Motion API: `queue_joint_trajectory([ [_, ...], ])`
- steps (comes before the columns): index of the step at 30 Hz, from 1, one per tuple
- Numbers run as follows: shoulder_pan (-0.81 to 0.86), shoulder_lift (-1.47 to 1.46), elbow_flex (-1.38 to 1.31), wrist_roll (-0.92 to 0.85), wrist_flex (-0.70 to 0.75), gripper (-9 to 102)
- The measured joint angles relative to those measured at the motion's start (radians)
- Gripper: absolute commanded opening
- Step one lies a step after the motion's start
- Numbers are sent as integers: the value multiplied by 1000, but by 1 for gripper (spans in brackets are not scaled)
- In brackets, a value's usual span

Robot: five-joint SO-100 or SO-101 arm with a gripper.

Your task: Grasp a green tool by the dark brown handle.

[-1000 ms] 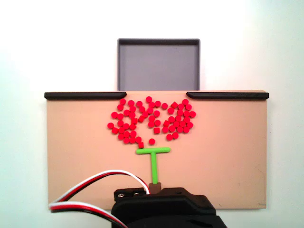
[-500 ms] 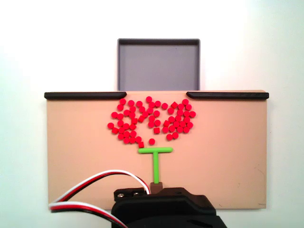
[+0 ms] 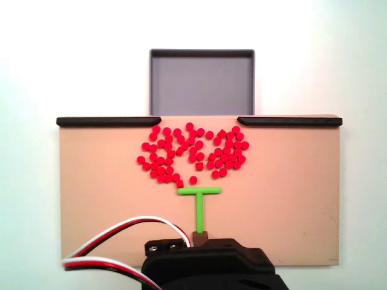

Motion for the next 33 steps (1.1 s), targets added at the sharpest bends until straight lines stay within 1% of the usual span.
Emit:
queue_joint_trajectory([
  [9, 0, 6, 0, 0, 0, 0],
  [17, 0, 86, 0, 17, 9, 0],
  [29, 0, 192, 0, 18, 84, 0],
  [33, 3, 213, 0, -6, 103, 0],
])
